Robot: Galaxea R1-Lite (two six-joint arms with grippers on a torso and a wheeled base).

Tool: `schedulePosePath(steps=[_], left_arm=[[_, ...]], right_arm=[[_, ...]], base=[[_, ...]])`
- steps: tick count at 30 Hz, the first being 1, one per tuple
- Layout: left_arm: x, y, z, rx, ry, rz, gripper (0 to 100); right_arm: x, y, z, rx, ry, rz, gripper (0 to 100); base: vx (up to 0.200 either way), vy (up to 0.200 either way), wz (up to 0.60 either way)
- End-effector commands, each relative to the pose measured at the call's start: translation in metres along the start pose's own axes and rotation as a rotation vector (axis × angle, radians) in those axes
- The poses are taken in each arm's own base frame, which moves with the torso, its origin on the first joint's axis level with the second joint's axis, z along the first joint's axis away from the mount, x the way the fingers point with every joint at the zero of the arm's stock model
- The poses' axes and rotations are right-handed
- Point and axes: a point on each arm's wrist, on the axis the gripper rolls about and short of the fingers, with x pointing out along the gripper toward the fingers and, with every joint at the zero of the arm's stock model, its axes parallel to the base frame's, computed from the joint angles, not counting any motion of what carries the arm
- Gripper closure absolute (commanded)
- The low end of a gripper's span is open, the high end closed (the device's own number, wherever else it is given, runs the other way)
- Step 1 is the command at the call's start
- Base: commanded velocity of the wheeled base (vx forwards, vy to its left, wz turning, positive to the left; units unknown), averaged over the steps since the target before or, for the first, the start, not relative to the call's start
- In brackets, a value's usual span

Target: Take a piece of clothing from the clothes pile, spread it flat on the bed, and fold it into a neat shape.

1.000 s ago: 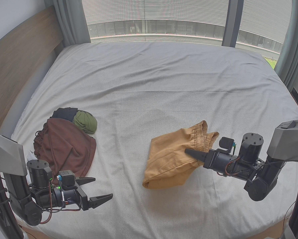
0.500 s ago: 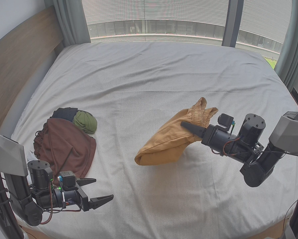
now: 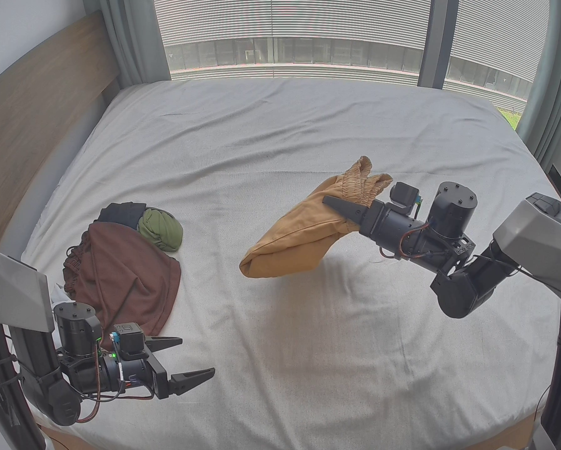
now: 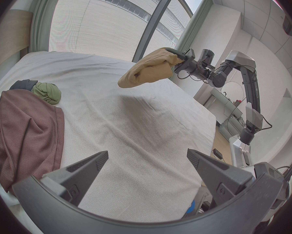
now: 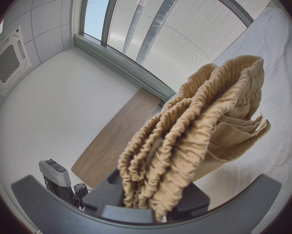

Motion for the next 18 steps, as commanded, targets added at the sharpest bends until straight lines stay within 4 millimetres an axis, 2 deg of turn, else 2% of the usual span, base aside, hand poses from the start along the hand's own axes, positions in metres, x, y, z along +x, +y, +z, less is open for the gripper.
schedulePosePath(steps=[1,6,13,18], left_arm=[[0.001,0.0,-0.001,-0.004,0.004,-0.002,0],[0.001,0.0,-0.001,-0.005,0.006,-0.002,0],[0.002,0.001,-0.003,-0.01,0.013,-0.004,0],[0.002,0.001,-0.004,-0.012,0.015,-0.005,0]], right_arm=[[0.018,-0.014,0.0,0.005,0.006,-0.006,100],[0.026,-0.014,0.008,0.001,0.001,-0.002,100],[0.041,-0.031,0.01,0.008,0.005,-0.018,100],[0.049,-0.036,0.011,0.0,-0.002,-0.009,100]], base=[[0.0,0.0,0.0],[0.0,0.0,0.0],[0.0,0.0,0.0],[0.0,0.0,0.0]])
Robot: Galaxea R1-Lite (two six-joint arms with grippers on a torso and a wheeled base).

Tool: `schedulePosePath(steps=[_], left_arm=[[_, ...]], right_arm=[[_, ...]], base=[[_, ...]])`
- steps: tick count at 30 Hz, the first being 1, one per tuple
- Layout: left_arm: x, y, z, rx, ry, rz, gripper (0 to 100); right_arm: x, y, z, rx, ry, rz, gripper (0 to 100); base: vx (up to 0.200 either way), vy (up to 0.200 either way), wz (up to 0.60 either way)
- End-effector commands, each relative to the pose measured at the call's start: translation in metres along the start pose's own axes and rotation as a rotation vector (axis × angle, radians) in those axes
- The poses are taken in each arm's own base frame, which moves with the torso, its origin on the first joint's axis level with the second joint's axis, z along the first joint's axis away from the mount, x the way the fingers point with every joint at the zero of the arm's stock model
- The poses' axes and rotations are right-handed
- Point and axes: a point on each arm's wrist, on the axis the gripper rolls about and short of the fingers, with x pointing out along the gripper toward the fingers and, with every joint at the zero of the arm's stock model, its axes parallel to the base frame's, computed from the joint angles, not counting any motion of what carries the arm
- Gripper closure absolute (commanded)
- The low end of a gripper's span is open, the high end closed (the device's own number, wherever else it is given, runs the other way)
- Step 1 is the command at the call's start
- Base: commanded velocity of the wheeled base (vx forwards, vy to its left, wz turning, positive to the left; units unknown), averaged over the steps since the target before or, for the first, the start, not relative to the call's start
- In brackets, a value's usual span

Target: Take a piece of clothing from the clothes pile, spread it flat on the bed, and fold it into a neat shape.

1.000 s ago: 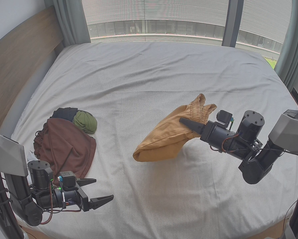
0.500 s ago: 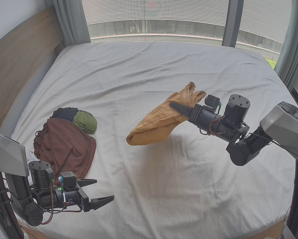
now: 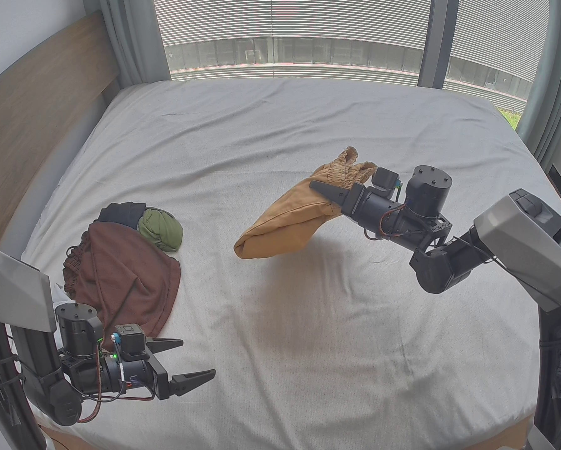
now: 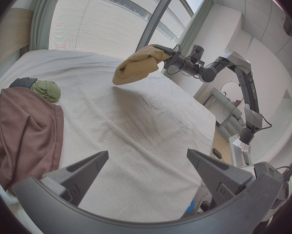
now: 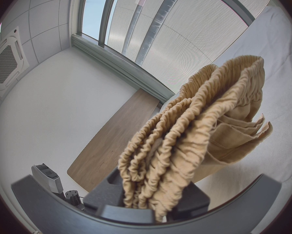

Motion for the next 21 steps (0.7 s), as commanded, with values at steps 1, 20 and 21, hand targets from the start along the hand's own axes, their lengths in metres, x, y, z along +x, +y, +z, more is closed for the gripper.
schedulePosePath(steps=[1,20,21], left_arm=[[0.001,0.001,-0.002,-0.005,0.007,-0.001,0],[0.001,0.002,-0.004,-0.014,0.017,0.004,0],[0.001,0.002,-0.005,-0.015,0.018,0.004,0]], right_arm=[[0.011,-0.013,-0.005,-0.002,-0.001,0.002,100],[0.021,-0.091,-0.06,-0.035,0.084,-0.1,100],[0.016,-0.099,-0.065,-0.04,0.09,-0.116,100]], base=[[0.0,0.0,0.0],[0.0,0.0,0.0],[0.0,0.0,0.0]])
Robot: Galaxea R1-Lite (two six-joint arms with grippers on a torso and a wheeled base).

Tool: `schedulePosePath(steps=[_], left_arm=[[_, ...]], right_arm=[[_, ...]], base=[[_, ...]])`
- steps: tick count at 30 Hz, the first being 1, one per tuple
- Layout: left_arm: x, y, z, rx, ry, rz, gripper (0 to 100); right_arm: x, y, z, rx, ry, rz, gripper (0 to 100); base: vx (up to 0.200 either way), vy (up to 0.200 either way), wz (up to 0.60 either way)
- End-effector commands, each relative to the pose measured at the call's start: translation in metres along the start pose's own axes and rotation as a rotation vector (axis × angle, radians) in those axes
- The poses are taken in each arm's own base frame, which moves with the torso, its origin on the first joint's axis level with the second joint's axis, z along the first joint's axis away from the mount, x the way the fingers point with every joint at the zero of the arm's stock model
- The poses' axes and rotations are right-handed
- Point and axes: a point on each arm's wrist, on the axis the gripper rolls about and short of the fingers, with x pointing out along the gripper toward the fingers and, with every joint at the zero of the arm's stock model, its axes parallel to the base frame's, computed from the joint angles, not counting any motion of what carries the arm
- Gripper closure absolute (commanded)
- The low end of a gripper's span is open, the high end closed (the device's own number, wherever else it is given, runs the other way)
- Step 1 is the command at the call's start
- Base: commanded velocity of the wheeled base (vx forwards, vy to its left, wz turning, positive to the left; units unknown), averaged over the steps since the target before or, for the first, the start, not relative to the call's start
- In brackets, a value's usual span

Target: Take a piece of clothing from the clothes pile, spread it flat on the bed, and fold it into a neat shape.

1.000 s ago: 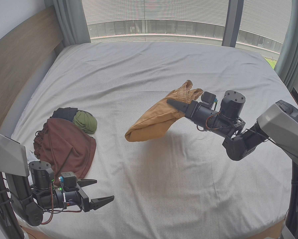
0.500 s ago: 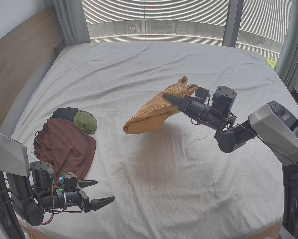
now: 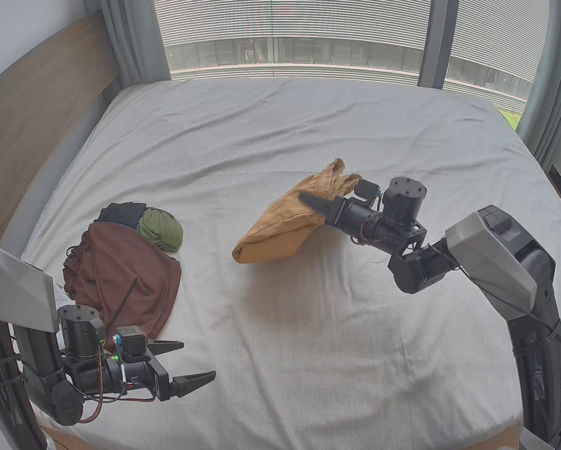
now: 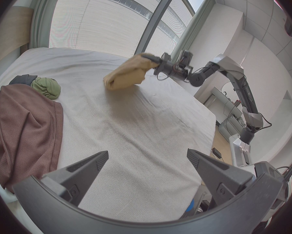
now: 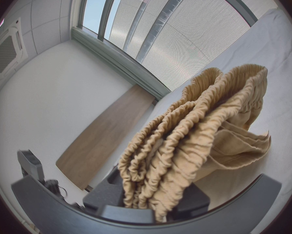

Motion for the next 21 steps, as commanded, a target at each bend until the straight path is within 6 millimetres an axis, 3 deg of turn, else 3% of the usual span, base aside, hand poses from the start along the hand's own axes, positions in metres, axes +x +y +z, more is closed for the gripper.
schedulePosePath(steps=[1,12,21], left_arm=[[0.0,0.0,-0.001,-0.004,0.003,0.002,0],[0.0,0.0,-0.001,-0.001,0.003,-0.001,0],[0.0,-0.001,-0.001,0.0,0.004,-0.002,0]], right_arm=[[-0.019,-0.059,-0.054,0.009,0.083,-0.111,100],[-0.06,-0.07,-0.081,0.04,0.101,-0.164,100],[-0.066,-0.075,-0.094,0.038,0.096,-0.168,100]], base=[[0.0,0.0,0.0],[0.0,0.0,0.0],[0.0,0.0,0.0]])
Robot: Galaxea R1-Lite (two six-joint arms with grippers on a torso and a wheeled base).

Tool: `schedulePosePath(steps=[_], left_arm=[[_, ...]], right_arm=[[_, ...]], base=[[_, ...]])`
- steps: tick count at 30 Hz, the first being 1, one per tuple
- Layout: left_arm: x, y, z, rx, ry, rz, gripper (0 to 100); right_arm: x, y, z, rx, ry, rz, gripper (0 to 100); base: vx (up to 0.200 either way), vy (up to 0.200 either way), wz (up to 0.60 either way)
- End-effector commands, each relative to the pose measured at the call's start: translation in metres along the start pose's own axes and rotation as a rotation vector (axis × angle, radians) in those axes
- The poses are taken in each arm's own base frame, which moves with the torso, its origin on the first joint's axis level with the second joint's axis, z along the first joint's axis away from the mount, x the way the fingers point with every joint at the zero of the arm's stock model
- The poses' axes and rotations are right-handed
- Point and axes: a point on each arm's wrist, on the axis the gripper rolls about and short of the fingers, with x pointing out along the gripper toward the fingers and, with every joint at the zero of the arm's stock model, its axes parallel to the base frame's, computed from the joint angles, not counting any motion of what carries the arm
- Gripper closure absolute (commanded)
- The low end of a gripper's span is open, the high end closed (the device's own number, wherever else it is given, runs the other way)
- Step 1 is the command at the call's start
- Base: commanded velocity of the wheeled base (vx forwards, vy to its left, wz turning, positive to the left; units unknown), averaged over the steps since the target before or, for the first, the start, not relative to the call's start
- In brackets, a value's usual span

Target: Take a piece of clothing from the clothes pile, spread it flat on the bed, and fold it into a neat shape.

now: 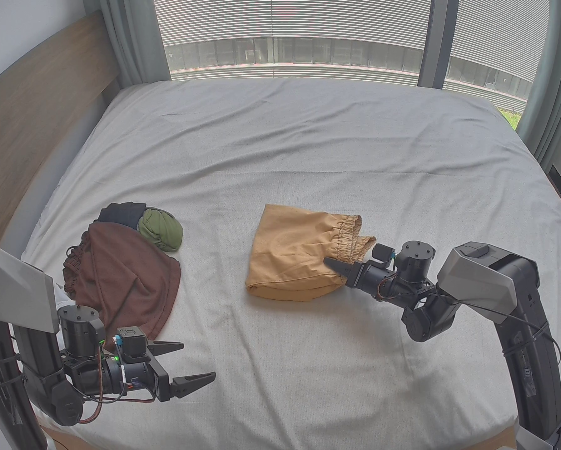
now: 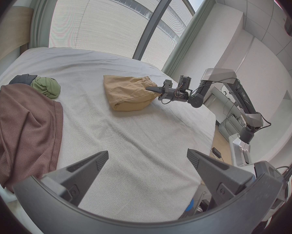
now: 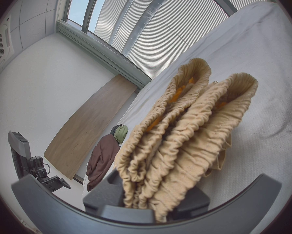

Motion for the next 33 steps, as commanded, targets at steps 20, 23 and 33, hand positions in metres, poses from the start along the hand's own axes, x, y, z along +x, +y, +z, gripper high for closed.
schedulePosePath(steps=[20,23,33], left_arm=[[0.0,0.0,0.002,0.007,-0.009,0.0,0],[0.0,0.001,0.003,0.008,-0.012,0.001,0],[0.001,0.001,0.003,0.009,-0.013,0.001,0]], right_arm=[[-0.044,-0.018,0.03,-0.022,-0.065,-0.093,0],[-0.059,-0.01,0.047,-0.047,-0.112,-0.094,0],[-0.059,0.049,0.074,-0.097,-0.139,-0.001,0]], base=[[0.0,0.0,0.0],[0.0,0.0,0.0],[0.0,0.0,0.0]])
